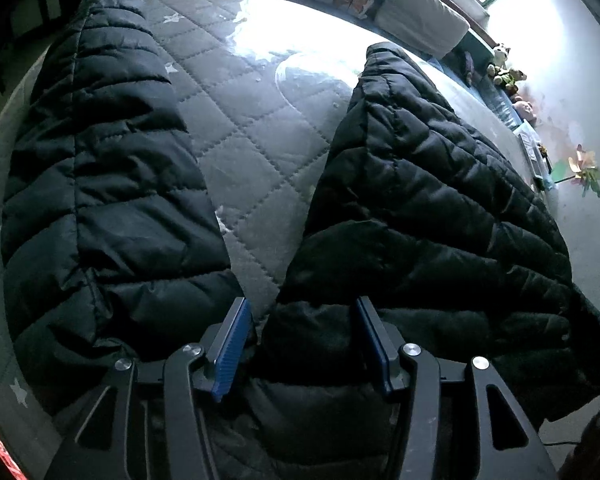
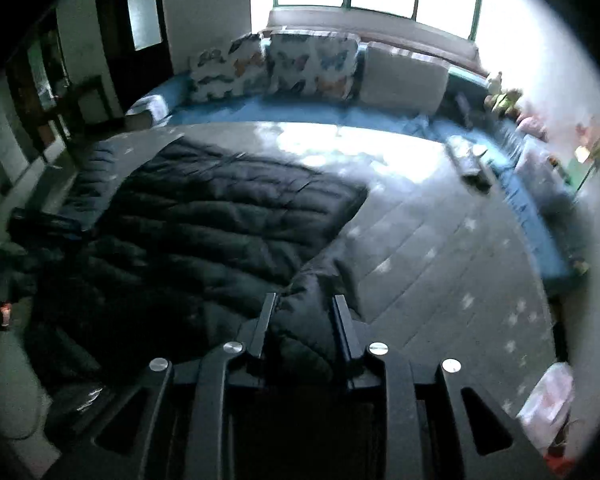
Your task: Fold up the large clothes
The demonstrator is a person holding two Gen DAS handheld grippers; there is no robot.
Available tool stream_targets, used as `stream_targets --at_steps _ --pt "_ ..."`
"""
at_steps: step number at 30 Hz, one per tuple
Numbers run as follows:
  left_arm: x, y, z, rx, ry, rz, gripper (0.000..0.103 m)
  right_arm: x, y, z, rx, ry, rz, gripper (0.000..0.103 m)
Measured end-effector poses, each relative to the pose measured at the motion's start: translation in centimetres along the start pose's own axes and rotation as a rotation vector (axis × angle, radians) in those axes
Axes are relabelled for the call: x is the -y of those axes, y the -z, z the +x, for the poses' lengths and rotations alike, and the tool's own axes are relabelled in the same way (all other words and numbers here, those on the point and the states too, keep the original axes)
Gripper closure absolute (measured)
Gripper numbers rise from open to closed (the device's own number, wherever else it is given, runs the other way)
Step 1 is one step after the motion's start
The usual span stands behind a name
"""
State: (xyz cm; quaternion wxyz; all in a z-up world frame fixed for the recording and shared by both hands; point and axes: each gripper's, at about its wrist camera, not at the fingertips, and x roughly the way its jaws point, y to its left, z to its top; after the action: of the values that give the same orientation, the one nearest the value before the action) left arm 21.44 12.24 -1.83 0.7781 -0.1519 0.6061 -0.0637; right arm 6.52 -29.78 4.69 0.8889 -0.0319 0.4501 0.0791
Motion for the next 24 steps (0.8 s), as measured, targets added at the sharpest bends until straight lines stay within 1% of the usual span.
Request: stream_targets --at_steps 1,2,4,5,6,7,8,9,10,11,12,14,16,18,19,21,22,24 --pt "0.1 0.0 0.1 0.0 -0.001 0.003 0.045 0.3 -0.2 -0.4 -0.003 -0.011 -0.011 0.072" --pt "0.2 -0.1 0.3 -0.002 -0.003 0.004 0.045 0.7 -0.6 -1.0 -0.004 0.0 -0.013 0.072" --pt "-0.2 -0.2 0.2 -0.007 -0.004 0.006 0.045 2.1 -1.6 -2.0 -0.022 -0.069 0.035 0.071" --pt "0.0 -0.3 0.4 -0.009 -0.006 0.007 0.045 2.1 -2.8 -1.9 -0.045 -0.11 0.059 0.068" --pt "0.0 -0.4 0.5 -0.011 -0.007 0.007 0.045 2.7 -3.5 -1.9 -0.067 -0.12 0.066 0.067" --pt "-0.1 -0.4 0.6 -0.013 -0.008 0.006 0.045 2.9 -4.3 -1.6 -0.072 -0.096 0.058 0.067" --pt "0.1 -0.6 0.8 -0.014 -0.011 0.006 0.045 2.8 -5.1 -0.6 -0.093 -0.052 0.027 0.064" --pt "0.1 -0.6 1.0 -0.015 -0.012 0.007 0.045 2.1 -6.1 1.3 -0.134 -0.031 -0.002 0.063" --pt "0.2 -0.6 1.0 -0.017 -0.014 0.007 0.045 1.9 -6.2 2.4 -0.164 -0.031 -0.015 0.063" --pt "0.3 -0.6 1.1 -0.018 -0.016 0.007 0.045 1.6 -6.6 4.3 -0.214 -0.038 -0.045 0.062" --pt "0.4 -0.6 1.3 -0.017 -0.021 0.009 0.045 1.3 -6.9 6.4 -0.263 -0.011 -0.073 0.062" --pt "0.4 -0.7 1.3 -0.019 -0.021 0.01 0.045 1.6 -6.8 9.4 -0.32 0.042 -0.106 0.062" --pt "0.2 -0.9 1.5 -0.021 -0.011 0.008 0.045 2.6 -6.6 12.6 -0.381 0.061 -0.111 0.062" --pt "0.1 -1.0 1.7 -0.025 -0.001 0.006 0.045 3.8 -6.4 15.4 -0.419 0.059 -0.111 0.062" --pt "0.1 -1.1 1.8 -0.026 0.002 0.004 0.045 4.4 -6.4 15.9 -0.429 0.061 -0.099 0.062" --pt "-0.1 -1.2 2.0 -0.031 0.004 0.005 0.045 6.0 -6.0 17.2 -0.475 0.005 -0.066 0.062" --pt "-0.1 -1.2 2.1 -0.033 0.003 0.006 0.045 6.8 -5.9 18.0 -0.493 0.003 -0.049 0.062" --pt "0.0 -1.4 2.3 -0.037 -0.001 0.009 0.045 7.5 -5.8 19.1 -0.513 0.006 -0.058 0.062"
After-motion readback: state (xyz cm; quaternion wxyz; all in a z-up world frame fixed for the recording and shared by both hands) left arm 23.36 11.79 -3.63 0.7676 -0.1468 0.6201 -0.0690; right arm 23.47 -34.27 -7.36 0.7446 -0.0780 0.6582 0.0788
